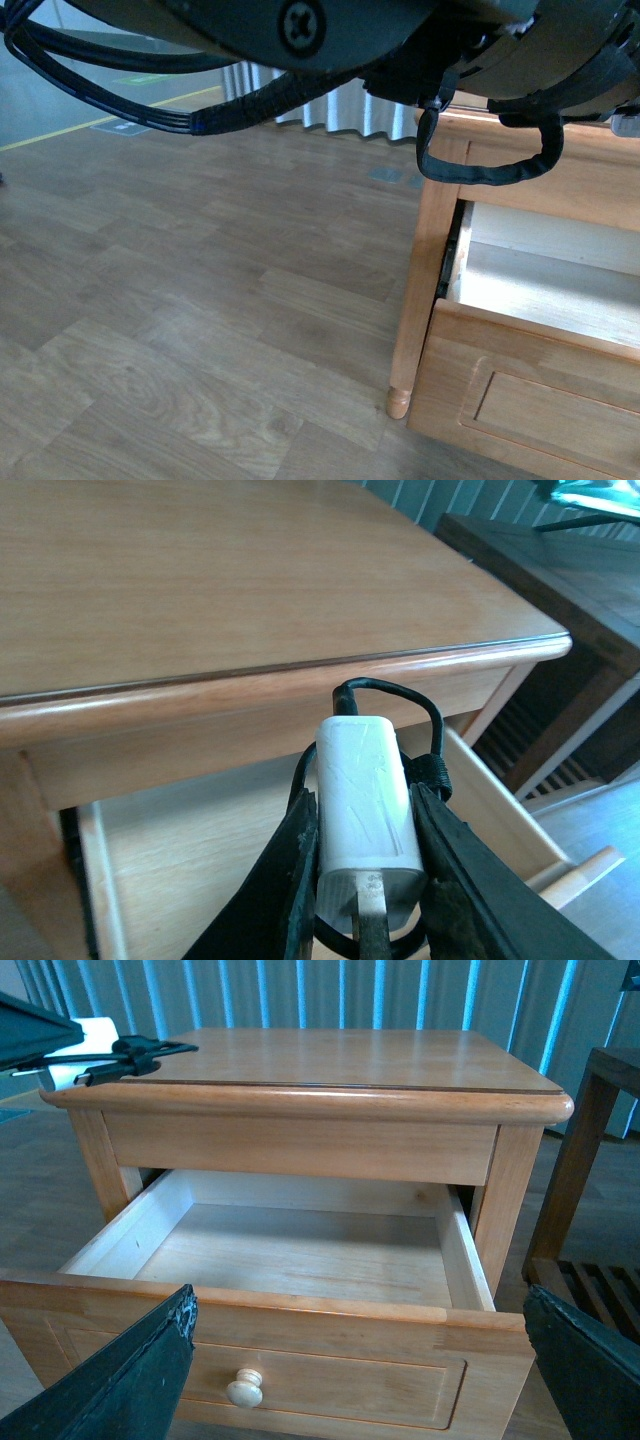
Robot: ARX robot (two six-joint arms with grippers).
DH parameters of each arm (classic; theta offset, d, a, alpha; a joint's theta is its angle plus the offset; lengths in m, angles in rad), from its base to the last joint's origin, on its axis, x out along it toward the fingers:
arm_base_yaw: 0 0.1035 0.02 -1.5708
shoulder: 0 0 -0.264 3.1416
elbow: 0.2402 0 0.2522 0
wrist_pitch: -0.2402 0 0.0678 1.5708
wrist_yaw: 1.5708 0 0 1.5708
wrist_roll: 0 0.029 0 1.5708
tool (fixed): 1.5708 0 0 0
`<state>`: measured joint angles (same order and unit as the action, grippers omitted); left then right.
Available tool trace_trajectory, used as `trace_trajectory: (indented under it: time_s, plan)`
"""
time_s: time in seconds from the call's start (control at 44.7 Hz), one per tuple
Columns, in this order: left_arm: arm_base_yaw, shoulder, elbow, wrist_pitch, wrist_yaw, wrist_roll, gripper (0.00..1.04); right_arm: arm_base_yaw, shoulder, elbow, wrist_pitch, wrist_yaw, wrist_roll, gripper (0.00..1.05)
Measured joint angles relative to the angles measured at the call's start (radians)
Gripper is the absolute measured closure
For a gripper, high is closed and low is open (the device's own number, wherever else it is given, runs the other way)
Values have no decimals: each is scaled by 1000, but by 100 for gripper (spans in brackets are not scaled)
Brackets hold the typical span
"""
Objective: Put charger into drawer
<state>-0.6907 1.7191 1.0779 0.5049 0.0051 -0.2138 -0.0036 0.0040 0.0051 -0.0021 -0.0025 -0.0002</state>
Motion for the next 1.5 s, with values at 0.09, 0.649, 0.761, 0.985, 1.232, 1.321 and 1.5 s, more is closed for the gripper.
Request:
trace_trajectory:
  time_s: [0.09,0.649,0.761,0.985,1.232,1.321,1.5]
  plan:
    - [22,-5,-40,10,-19,-6,81,0,0,0,0,2,0,8]
    - [126,123,-63,46,-30,-88,81,0,0,0,0,1,0,8]
    - [140,163,-40,51,-31,-102,81,0,0,0,0,1,0,8]
    - [151,218,9,53,-30,-112,81,0,0,0,0,1,0,8]
    - [137,263,46,73,-26,-124,44,0,0,0,0,1,0,8]
    - [126,265,48,80,-31,-124,28,0,0,0,0,1,0,8]
    - [113,188,-5,91,-52,-121,7,0,0,0,0,1,0,8]
